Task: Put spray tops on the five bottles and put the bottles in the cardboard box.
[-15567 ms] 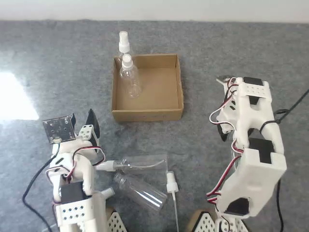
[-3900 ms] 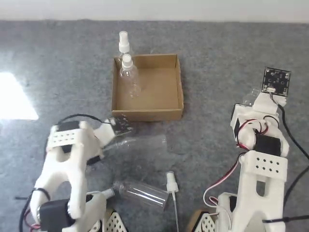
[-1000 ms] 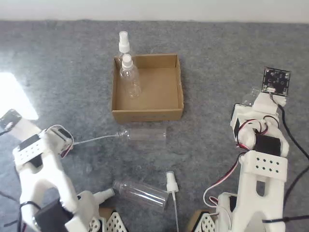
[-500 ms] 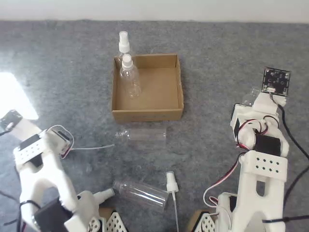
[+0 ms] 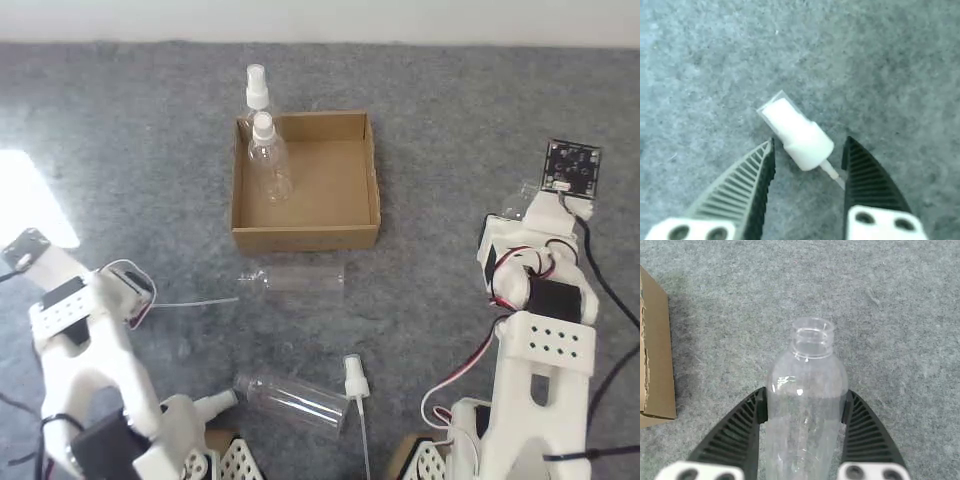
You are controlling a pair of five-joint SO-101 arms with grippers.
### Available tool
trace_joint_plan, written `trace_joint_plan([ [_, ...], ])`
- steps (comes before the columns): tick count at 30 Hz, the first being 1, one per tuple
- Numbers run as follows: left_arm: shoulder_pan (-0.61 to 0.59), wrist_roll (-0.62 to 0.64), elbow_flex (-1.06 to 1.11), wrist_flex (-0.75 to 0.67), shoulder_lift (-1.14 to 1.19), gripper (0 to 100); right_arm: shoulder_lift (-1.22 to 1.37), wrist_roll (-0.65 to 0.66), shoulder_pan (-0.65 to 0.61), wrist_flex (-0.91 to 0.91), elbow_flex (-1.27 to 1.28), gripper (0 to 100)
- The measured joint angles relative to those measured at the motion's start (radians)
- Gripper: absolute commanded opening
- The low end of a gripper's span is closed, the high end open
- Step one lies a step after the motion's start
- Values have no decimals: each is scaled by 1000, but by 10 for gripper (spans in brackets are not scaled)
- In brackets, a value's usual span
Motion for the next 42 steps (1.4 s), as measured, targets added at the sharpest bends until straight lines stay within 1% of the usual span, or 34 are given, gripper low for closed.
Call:
trace_joint_plan([
  [5, 0, -2, 0, 26, 0, 202, 0, 0, 0, 0, 0, 84],
  [10, 0, 46, 0, 26, 0, 202, 0, 0, 0, 0, 0, 84],
  [14, 2, 54, 0, 26, 5, 202, 0, 0, 0, 0, 0, 84],
  [19, -3, 66, -60, 41, 140, 202, 0, 0, 0, 0, 0, 84],
  [22, -35, 91, -129, 68, 219, 202, 0, 0, 0, 0, 0, 84],
  [27, -43, 97, -163, 91, 241, 202, 0, 0, 0, 0, 0, 84],
  [30, -68, 97, -166, 91, 241, 208, 0, 0, 0, 0, 0, 84],
  [32, -87, 97, -170, 91, 242, 227, 0, 0, 0, 0, 0, 84],
  [37, -98, 97, -199, 137, 242, 353, 0, 0, 0, 0, 0, 84],
  [38, -97, 97, -199, 144, 242, 365, 0, 0, 0, 0, 0, 84],
  [42, -97, 104, -199, 157, 242, 361, 0, 0, 0, 0, 0, 84],
])
